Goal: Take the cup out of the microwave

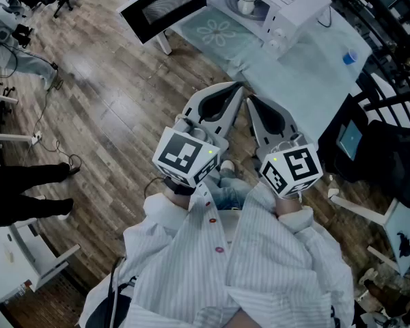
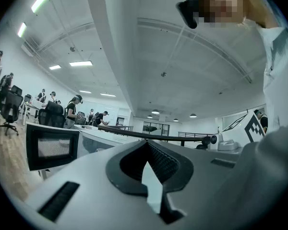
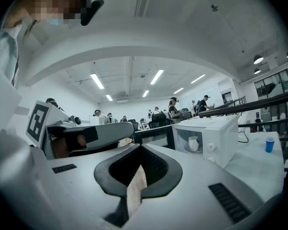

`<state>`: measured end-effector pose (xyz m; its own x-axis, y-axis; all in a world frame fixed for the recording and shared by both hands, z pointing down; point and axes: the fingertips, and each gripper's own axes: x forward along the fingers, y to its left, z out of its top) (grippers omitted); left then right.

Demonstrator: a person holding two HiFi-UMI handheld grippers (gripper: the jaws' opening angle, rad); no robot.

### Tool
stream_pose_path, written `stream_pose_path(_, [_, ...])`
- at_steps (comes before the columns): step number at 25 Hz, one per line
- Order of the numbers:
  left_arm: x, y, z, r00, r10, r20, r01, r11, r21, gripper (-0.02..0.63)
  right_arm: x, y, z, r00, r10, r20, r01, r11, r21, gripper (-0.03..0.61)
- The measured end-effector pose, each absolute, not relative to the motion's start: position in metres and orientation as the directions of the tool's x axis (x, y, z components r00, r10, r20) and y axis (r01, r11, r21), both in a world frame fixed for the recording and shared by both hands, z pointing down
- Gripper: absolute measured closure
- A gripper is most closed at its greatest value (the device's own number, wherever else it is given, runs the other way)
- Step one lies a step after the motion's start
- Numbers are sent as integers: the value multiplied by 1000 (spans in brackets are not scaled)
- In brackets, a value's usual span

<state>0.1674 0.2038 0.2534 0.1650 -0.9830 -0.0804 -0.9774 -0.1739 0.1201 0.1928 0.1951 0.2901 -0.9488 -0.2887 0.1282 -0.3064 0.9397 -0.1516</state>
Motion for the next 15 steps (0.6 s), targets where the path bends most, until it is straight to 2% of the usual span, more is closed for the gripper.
stream_pose_path(15, [179, 195, 256, 120, -989, -82, -986, -129, 106, 604, 207, 181, 288, -961, -258, 98, -270, 951, -153, 543])
